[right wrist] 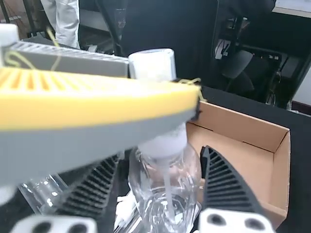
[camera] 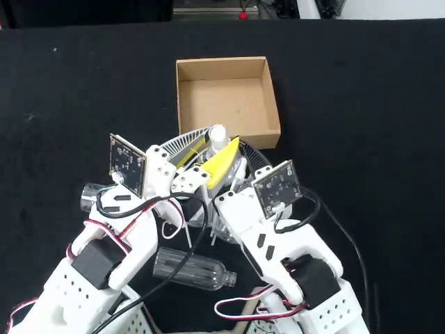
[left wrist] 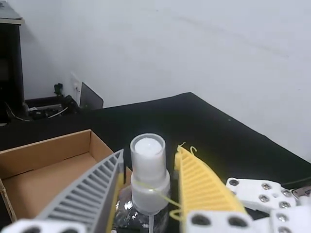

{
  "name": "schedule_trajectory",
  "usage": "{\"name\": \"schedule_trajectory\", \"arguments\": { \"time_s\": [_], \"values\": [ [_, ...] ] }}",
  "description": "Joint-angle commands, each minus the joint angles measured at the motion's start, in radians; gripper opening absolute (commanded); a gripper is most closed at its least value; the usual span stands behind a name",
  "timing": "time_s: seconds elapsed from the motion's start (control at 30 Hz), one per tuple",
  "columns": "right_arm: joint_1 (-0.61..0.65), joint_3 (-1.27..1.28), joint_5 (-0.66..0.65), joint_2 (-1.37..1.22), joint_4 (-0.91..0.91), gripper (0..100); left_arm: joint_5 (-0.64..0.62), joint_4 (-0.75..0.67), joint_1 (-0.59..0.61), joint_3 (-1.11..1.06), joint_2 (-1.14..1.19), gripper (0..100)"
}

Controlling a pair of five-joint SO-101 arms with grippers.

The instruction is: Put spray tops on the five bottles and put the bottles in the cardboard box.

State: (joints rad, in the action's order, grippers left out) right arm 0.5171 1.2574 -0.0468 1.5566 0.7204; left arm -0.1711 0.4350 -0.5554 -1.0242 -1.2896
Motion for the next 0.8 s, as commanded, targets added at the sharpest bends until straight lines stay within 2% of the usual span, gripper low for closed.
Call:
{"name": "schedule_trajectory", "arguments": {
  "time_s": [0.0, 0.17, 0.27, 0.37, 0.53, 0.63, 0.77],
  "values": [
    [0.005, -0.005, 0.008, 0.021, -0.005, 16.9, -0.006, 0.002, -0.01, 0.013, -0.005, 17],
    [0.005, -0.005, 0.008, 0.021, -0.005, 16.9, 0.0, 0.0, -0.008, 0.036, -0.006, 17],
    [0.005, -0.005, 0.008, 0.021, -0.003, 16.9, 0.002, 0.005, 0.035, 0.108, -0.006, 17],
    [0.005, -0.005, 0.008, 0.019, -0.002, 16.9, 0.002, 0.086, 0.045, 0.186, -0.006, 17],
    [0.005, -0.005, 0.008, 0.013, -0.003, 16.9, 0.003, 0.222, -0.007, 0.254, -0.006, 17],
    [0.005, -0.005, 0.008, 0.013, -0.003, 16.9, 0.005, 0.219, 0.015, 0.26, -0.006, 17],
    [0.005, -0.005, 0.008, 0.013, -0.003, 16.9, 0.003, 0.13, 0.134, 0.268, -0.006, 17]
  ]
}}
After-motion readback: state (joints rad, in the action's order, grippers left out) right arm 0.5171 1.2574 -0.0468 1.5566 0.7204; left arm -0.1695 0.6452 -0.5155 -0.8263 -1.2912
